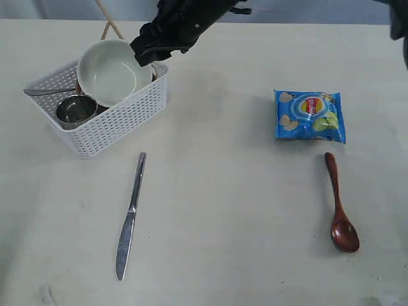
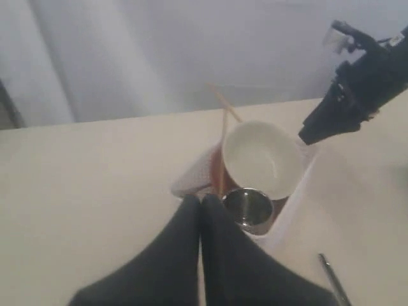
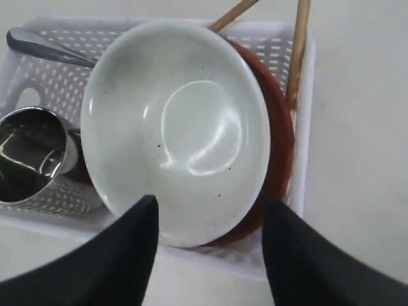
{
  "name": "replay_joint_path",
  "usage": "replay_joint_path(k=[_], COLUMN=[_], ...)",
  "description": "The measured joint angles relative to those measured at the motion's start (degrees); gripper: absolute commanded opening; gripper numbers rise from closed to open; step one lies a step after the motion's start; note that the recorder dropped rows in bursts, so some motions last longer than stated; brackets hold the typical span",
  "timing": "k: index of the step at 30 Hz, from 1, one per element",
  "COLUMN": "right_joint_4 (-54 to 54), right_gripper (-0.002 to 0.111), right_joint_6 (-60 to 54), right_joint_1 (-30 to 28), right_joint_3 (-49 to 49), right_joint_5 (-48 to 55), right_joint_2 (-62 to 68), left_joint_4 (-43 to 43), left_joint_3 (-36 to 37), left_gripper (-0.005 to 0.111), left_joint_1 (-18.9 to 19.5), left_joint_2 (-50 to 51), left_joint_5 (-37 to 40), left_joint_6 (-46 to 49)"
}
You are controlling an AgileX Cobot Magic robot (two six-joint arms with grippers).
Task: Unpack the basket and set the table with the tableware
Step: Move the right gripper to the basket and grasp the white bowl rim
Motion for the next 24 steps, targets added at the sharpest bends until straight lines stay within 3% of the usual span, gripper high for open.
replay_joint_path(k=[6,24], right_joint_4=[0.0,0.0], right_gripper=[0.049,0.049], right_joint_6=[-0.1,4.9], right_joint_1=[1.0,1.1], right_joint_3=[-1.1,-1.1], right_joint_5=[-1.0,-5.6], right_joint_2=[2.7,4.9], left_joint_4=[6.2,6.7], left_joint_3=[0.1,0.1], left_gripper=[0.0,0.0], left_joint_1=[0.0,0.0], left_joint_2=[-2.5,-2.6], left_joint_5=[0.6,0.8], left_joint_6=[-6.2,-7.2])
